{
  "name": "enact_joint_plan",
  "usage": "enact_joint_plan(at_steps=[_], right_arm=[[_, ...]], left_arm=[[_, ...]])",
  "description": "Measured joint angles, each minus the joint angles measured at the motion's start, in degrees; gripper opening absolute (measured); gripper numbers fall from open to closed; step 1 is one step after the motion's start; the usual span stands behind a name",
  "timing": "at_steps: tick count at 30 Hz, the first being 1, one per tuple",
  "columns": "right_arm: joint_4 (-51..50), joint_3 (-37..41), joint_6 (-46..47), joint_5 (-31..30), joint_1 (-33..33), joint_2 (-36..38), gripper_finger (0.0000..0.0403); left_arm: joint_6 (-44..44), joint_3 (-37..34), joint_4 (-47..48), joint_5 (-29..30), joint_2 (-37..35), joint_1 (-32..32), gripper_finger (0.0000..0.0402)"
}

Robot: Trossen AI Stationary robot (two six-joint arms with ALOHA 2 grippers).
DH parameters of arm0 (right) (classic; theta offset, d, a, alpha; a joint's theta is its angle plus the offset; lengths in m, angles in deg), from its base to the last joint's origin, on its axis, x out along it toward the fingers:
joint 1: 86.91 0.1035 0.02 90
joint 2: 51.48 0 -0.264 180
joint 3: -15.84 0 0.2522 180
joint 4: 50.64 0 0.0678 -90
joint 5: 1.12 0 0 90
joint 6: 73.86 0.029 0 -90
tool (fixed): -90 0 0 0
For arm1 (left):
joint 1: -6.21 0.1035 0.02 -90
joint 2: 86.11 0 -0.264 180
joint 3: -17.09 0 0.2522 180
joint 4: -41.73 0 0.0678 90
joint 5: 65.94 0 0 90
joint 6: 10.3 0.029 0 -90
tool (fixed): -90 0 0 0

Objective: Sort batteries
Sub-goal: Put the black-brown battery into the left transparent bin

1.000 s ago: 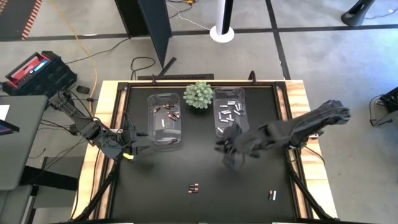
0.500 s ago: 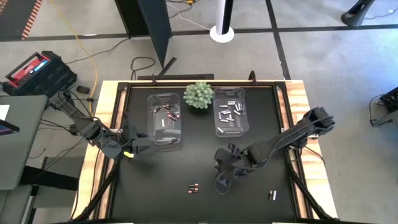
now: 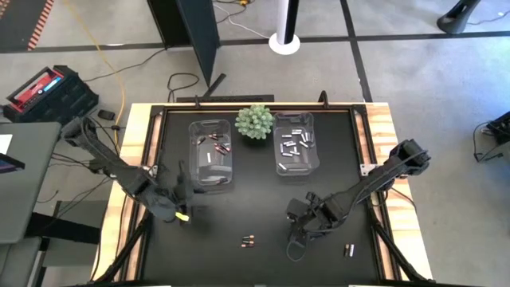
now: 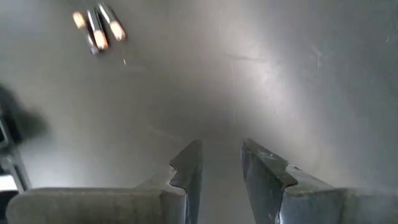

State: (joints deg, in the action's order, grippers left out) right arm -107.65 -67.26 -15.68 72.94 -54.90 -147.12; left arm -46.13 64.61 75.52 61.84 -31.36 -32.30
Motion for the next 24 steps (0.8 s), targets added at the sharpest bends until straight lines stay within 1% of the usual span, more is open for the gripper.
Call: enact_joint_plan(at_steps=[4,7,9,13,17,21,24], right_arm=[[1.02,3.33,-1.51,0.0,1.15,0.28,0.0126],[4.51,7.86,-1.86,1.1,2.46,1.09,0.0126],[7.91,11.09,-2.11,1.45,3.53,1.92,0.0126],[14.96,17.16,-2.23,1.89,5.11,3.68,0.0126],[19.5,21.95,-2.61,1.9,5.5,5.52,0.0126],[21.12,24.63,-4.42,2.1,5.36,6.82,0.0126],[20.86,25.78,-6.36,3.55,5.32,7.67,0.0126]], left_arm=[[-0.11,0.02,-10.99,0.0,9.32,0.0,0.0245],[-0.02,1.43,-19.52,0.0,16.61,0.0,0.0245],[1.52,3.56,-22.29,0.02,21.42,0.0,0.0245],[3.69,10.01,-23.64,0.04,31.21,0.07,0.0245],[5.14,17.39,-23.67,0.05,40.47,0.07,0.0245],[4.69,24.48,-23.86,0.06,48.23,-0.21,0.0245],[3.58,28.79,-24.13,0.04,52.99,-0.89,0.0245]])
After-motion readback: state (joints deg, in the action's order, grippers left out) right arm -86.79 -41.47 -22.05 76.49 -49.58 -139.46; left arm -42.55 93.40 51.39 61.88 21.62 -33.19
